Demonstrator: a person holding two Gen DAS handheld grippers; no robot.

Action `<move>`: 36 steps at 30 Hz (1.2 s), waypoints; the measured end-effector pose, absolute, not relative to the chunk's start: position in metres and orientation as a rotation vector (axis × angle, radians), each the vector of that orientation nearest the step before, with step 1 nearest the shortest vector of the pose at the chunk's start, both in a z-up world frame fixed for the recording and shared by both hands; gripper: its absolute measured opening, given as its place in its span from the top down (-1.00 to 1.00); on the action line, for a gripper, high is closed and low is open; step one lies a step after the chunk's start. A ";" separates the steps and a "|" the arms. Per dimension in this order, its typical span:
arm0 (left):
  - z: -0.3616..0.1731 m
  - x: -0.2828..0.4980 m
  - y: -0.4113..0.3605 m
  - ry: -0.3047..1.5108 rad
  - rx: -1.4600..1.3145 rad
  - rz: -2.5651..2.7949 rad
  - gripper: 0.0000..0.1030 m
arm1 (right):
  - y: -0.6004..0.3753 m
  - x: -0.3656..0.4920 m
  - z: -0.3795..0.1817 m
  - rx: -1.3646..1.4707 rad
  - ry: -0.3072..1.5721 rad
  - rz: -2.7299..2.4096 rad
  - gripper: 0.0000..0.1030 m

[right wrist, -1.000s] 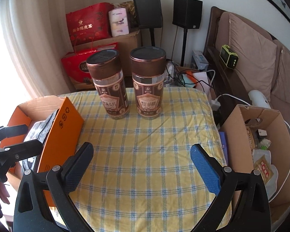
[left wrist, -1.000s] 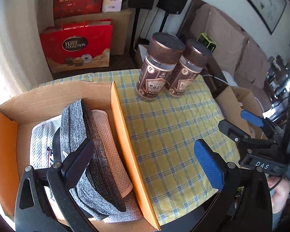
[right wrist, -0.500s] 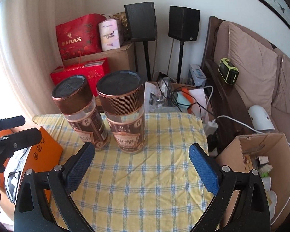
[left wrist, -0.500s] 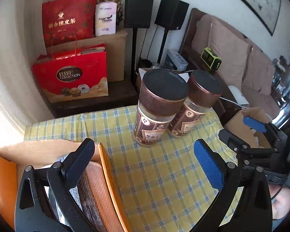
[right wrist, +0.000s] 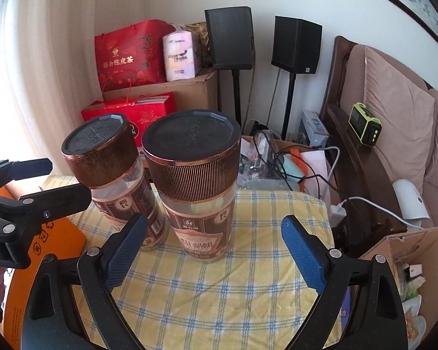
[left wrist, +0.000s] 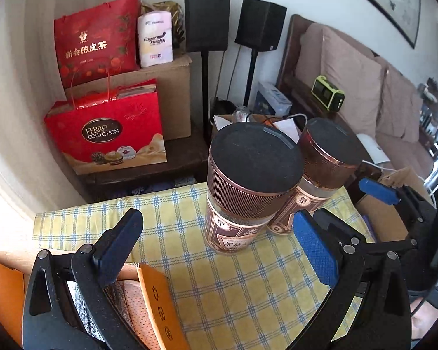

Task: Organize objects
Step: 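Grasp one brown-lidded jar with the right gripper while the left gripper grasps the other, then lift both jars and carry them over the orange box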

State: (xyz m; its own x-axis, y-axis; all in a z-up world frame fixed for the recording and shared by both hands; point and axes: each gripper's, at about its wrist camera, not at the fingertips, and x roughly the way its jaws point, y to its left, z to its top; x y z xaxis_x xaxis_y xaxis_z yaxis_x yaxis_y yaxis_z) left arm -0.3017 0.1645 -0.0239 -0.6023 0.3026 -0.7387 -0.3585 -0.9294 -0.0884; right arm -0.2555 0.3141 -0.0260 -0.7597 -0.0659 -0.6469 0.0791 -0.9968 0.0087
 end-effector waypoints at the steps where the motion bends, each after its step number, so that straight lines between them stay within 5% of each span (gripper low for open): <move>1: -0.025 -0.303 0.166 0.094 -1.146 2.521 -0.99 | 0.313 -0.258 -0.027 1.055 0.039 -2.877 -0.81; 18: -0.030 -0.329 0.190 0.078 -1.160 2.523 -0.99 | 0.310 -0.284 -0.045 0.983 0.046 -2.855 -0.81; 21: -0.031 -0.330 0.193 0.109 -1.141 2.540 -0.98 | 0.311 -0.287 -0.048 0.976 0.024 -2.858 -0.64; 22: -0.031 -0.330 0.194 0.120 -1.128 2.549 -0.93 | 0.312 -0.289 -0.049 0.979 0.004 -2.854 -0.51; 25: -0.032 -0.330 0.194 0.107 -1.100 2.519 -0.26 | 0.317 -0.294 -0.052 0.991 -0.073 -2.827 -0.30; 36: -0.013 -0.312 0.190 0.094 -1.051 2.478 -0.21 | 0.326 -0.278 -0.033 0.984 -0.075 -2.867 -0.29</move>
